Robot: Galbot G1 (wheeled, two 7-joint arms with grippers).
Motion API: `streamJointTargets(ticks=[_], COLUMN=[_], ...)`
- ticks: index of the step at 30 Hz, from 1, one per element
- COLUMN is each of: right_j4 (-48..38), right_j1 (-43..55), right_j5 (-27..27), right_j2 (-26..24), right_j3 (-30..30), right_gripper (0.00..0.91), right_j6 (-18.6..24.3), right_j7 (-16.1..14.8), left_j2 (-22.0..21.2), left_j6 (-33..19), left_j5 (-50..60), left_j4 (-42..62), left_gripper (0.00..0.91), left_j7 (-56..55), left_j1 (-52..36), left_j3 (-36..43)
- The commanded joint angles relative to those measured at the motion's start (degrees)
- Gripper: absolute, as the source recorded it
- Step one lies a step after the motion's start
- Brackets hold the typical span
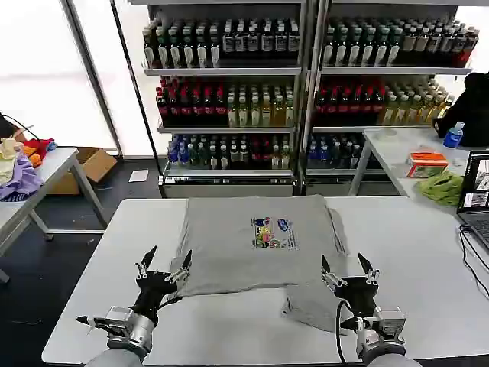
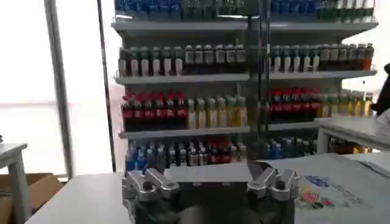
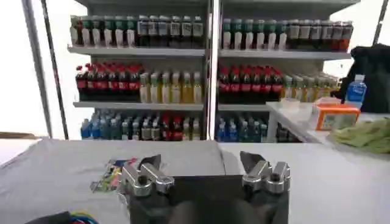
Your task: Fold and organize the clothes.
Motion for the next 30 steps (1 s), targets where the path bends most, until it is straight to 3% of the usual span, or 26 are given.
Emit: streamJointTargets(ticks=[1,6,13,17,30], right_j4=[0.1,0.0,0.6,-0.1,-0.3], right_j1=[-0.7,-3.0,-5.9,-8.4,-11.8], right_j5=[-0.1,-2.3,5.3,2.7,2.9], right_j2=[-0.1,-1.3,-2.5,-2.5,-1.9], right_j3=[-0.1,-0.3,-0.3,-1.1,-2.9], right_gripper=[0.907,0.907,0.907,0.907,0.907], right_j6=[-0.6,0.1,-2.7,-0.8,-2.0], right_j7=[0.3,0.9,5.8,6.3,9.2], left_j2=[0.5,1.6,4.1,5.0,6.7], left_j6=[2.6,4.9,6.0,7.4,9.1], left_j5=[-0.2,-0.5,-3.0,-4.8,-5.5], left_j4=[0.9,0.8,3.4,5.3,6.9], left_gripper=[0.907,0.907,0.907,0.907,0.907], left_j7=[1.2,1.9,0.7,0.4,-0.9], left_j1=[0.3,1.1,0.2,0.0,1.5], left_j3=[1.2,0.8,0.1,0.1,1.1])
